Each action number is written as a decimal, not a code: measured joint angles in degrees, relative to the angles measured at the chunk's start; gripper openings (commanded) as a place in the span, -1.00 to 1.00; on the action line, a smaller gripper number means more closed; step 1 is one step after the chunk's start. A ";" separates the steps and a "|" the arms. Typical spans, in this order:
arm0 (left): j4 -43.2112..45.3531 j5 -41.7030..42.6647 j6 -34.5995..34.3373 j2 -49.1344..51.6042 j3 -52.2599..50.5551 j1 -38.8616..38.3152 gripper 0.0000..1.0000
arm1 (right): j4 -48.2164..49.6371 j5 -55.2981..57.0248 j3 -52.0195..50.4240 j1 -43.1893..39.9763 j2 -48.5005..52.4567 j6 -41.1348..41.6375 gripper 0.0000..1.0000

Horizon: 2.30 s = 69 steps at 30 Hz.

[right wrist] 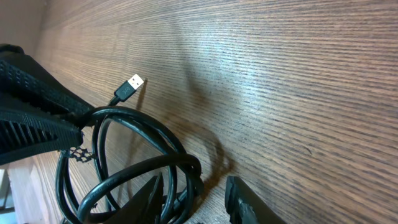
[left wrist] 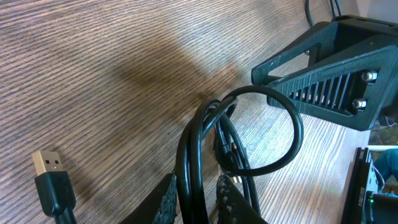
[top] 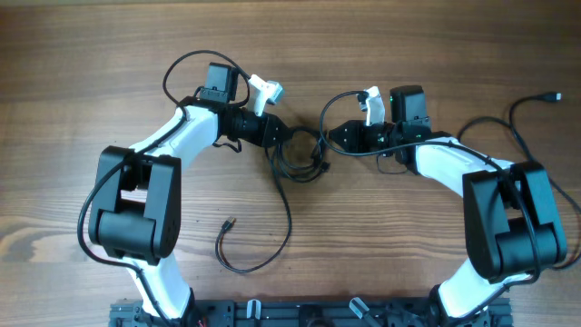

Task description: Untangle cables

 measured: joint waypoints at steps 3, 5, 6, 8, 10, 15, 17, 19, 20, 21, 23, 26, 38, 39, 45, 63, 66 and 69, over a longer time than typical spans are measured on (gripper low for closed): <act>0.00 0.02 -0.02 0.00 0.00 0.00 -0.53 | 1.31 0.42 0.00 0.31 0.00 0.00 -0.17; 0.00 0.02 0.00 0.00 0.00 0.00 -0.53 | 2.75 0.70 0.00 1.38 0.04 -0.20 -0.17; 0.02 0.02 0.00 0.00 0.00 0.00 -0.53 | 3.28 1.31 0.00 2.43 0.11 -0.20 -0.19; 0.00 0.02 0.00 0.00 0.00 0.00 -0.53 | 3.67 4.39 0.00 4.28 0.22 0.04 -0.21; 0.02 0.02 0.00 0.00 0.00 0.00 -0.53 | 4.13 8.07 0.00 5.14 0.46 0.57 -0.21; 0.00 0.02 0.00 0.00 0.00 0.00 -0.52 | 6.64 12.44 0.00 5.16 1.60 1.44 -0.11; 0.00 0.02 0.00 0.00 0.00 0.00 -0.52 | 8.17 13.03 0.00 5.16 3.08 2.10 -0.07; 0.00 0.00 0.00 0.00 0.00 0.00 -0.52 | 9.09 13.25 0.00 5.16 4.50 2.49 -0.06; -0.02 0.00 0.00 0.00 0.00 0.00 -0.52 | 10.16 13.27 0.00 5.14 5.05 2.71 -0.06; 0.00 0.00 0.00 0.00 0.00 0.00 -0.52 | 10.80 13.25 0.00 5.16 5.33 2.73 -0.06; 0.00 0.00 0.00 0.00 0.00 0.00 -0.52 | 11.65 13.27 0.00 5.16 5.60 2.75 -0.07; 0.00 0.02 0.00 0.00 0.00 0.00 -0.52 | 12.76 14.16 0.00 5.16 5.64 2.73 -0.07; 0.02 -0.04 -0.02 0.00 0.00 0.00 -0.41 | 19.41 21.79 0.02 5.16 8.63 3.43 -0.91; 0.02 -0.68 -0.09 0.00 0.00 0.00 -0.27 | 19.34 23.96 0.02 5.16 8.79 4.83 -0.92; 0.83 -2.25 -1.79 0.00 0.00 0.00 0.24 | 17.46 26.97 0.35 5.09 8.46 11.65 -0.92; 2.12 -20.06 -17.88 0.00 0.00 0.00 0.29 | -4.20 18.03 0.79 15.15 -3.06 19.39 -0.91; 0.48 -22.88 -20.31 -0.02 0.00 0.81 0.29 | -4.90 20.72 0.76 20.44 -3.02 24.20 -0.91; -1.62 -24.57 -23.47 -0.70 0.00 3.30 0.31 | -3.89 22.53 0.76 24.15 -2.99 27.61 -0.90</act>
